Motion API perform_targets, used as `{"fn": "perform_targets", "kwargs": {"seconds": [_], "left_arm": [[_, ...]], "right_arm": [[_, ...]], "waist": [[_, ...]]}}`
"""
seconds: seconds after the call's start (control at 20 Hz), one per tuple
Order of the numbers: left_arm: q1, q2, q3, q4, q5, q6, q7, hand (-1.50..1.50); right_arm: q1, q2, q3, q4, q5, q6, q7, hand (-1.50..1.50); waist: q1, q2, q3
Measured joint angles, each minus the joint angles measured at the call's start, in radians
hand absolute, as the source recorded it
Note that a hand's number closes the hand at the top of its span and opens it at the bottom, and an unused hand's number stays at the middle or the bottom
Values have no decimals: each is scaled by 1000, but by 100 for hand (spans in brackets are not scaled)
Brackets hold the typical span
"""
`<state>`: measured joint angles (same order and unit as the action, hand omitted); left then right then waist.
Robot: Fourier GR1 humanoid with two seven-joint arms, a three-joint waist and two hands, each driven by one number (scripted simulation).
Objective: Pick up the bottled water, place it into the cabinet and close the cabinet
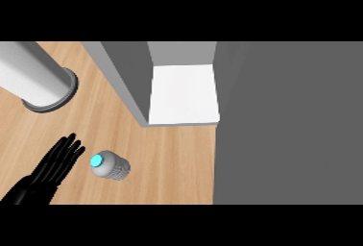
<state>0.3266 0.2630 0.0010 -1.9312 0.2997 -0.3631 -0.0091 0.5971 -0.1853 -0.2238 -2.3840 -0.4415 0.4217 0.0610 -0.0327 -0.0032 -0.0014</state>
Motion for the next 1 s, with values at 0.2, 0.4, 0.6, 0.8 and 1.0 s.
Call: {"fn": "perform_targets", "kwargs": {"seconds": [0.2,0.4,0.6,0.8,1.0], "left_arm": [[-60,-18,1,92,-40,8,-30,-150],[-115,-25,18,222,-87,11,-87,-150],[-168,-48,7,347,-148,28,-139,-150],[-209,-54,11,460,-177,25,-180,-150],[-274,-54,26,599,-199,17,-233,-150]], "right_arm": [[7,9,13,1,-14,2,-9,-150],[21,4,6,2,-30,6,-17,-150],[36,2,-2,4,-44,14,-34,-150],[54,-15,-24,7,-61,33,-48,-150],[76,-20,-17,8,-76,48,-59,-150]], "waist": [[4,1,0],[4,2,-1],[3,2,-1],[4,2,-1],[2,3,-1]]}}
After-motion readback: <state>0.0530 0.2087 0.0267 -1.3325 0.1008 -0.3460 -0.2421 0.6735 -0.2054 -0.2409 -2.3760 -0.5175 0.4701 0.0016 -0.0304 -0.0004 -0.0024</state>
